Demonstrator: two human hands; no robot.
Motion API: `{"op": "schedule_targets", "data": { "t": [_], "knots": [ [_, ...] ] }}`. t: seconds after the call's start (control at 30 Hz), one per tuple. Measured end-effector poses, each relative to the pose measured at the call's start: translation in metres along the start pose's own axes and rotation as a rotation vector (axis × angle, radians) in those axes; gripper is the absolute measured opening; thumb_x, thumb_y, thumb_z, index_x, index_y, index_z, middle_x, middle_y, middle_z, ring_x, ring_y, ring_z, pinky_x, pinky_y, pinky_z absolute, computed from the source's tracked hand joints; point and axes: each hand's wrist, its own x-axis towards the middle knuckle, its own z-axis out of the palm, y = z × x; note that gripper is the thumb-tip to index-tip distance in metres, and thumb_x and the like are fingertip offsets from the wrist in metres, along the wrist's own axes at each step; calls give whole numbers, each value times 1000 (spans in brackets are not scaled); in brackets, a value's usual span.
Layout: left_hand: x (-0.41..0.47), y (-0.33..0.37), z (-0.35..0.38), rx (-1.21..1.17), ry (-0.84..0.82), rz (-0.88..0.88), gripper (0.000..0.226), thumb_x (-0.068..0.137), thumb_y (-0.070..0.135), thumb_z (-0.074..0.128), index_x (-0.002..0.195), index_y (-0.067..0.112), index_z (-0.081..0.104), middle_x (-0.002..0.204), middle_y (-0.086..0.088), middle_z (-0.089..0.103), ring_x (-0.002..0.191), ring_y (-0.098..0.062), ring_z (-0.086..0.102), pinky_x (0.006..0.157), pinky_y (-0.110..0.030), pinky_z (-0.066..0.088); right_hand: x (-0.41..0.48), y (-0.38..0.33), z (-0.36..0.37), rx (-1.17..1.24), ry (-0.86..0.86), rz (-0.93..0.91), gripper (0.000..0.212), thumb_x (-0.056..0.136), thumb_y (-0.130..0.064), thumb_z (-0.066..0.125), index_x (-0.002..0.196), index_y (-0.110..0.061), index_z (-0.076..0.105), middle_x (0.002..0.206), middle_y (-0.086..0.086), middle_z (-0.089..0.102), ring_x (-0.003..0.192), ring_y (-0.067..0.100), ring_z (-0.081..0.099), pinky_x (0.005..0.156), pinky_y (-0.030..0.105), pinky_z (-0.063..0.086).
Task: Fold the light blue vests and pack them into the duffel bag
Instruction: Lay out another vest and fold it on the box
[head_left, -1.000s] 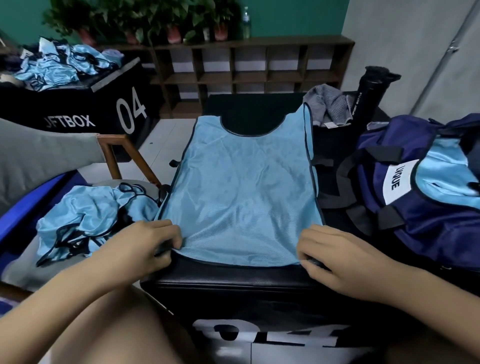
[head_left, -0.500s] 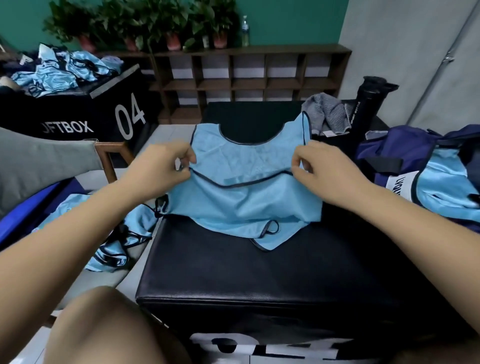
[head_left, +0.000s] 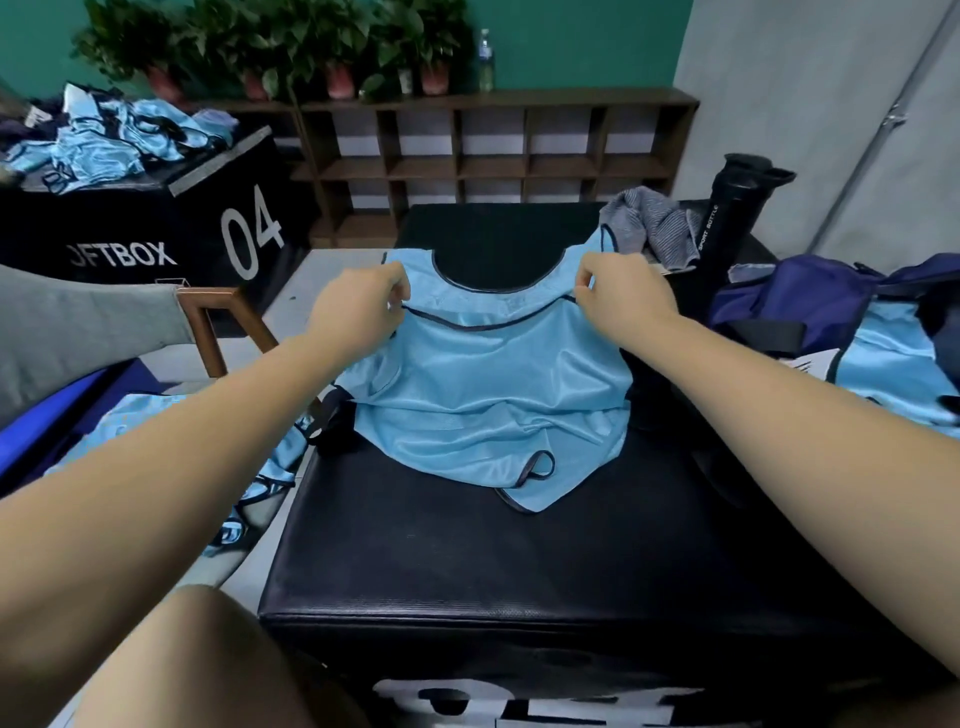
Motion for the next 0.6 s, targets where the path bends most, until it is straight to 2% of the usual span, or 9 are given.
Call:
{"op": "schedule_targets", "data": {
  "t": [0.1,0.17,0.27,0.47,0.6],
  "knots": [
    [-14,3,10,-58,-2,8,19,91,10,67,104,22,61,104,8,68,86,-21,64,67,-40,55,-11,6,8,40,-19,9,26,94,-18,55,116,-24,67,107,8,73,104,37,62,76,40,49],
    [-26,9,11,-91,4,30,20,91,13,70,104,24,60,107,8,66,80,-15,62,69,-41,56,-27,3,8,57,19,-36,29,95,-19,55,121,-23,66,109,4,72,103,35,63,77,41,49],
    [-53,26,8,-173,14,73,20,90,16,73,103,25,61,103,9,63,73,-12,62,71,-41,56,-69,-4,5,149,38,-170,19,96,-21,57,112,-23,65,99,-3,67,98,27,62,81,43,52],
    [-124,61,11,-304,-77,172,20,90,25,77,103,31,64,102,17,61,85,-4,62,81,-32,53,-161,-11,16,191,-74,-368,2,97,-27,59,97,-27,60,90,-11,55,90,17,53,84,41,50],
    [-157,82,18,-340,-53,231,15,92,29,77,103,27,66,100,16,61,90,-5,59,85,-34,51,-198,-12,25,166,-34,-425,11,97,-34,63,91,-25,60,90,-10,52,87,17,49,84,36,45]
  ]
}}
